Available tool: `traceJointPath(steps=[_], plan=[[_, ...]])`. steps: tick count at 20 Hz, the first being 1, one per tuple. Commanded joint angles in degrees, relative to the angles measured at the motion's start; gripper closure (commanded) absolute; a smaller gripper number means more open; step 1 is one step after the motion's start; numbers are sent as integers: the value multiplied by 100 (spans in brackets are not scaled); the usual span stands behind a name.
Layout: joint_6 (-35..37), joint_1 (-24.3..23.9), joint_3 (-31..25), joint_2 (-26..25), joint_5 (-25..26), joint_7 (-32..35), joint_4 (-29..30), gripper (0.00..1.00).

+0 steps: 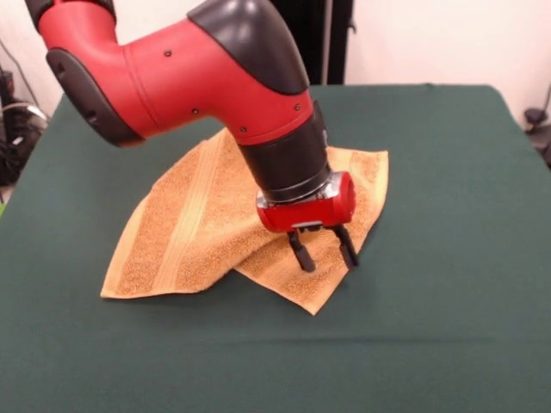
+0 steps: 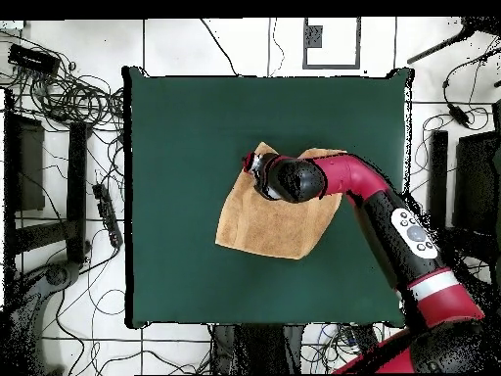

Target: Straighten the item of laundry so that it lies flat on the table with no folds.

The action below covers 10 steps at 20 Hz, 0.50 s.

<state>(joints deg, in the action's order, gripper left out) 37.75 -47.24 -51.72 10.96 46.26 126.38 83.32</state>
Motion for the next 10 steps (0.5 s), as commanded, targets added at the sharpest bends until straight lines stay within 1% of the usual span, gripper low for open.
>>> traceJointPath(steps=[1, 5, 8, 10], plan=[[-1208, -292, -19, -1468, 248, -1406, -627, 0], [-1106, -510, -280, -1778, -39, -1621, -548, 0], [-1073, -592, -397, -1953, -97, -1753, -567, 0], [-1064, -568, -382, -1972, -64, -1689, -610, 0]])
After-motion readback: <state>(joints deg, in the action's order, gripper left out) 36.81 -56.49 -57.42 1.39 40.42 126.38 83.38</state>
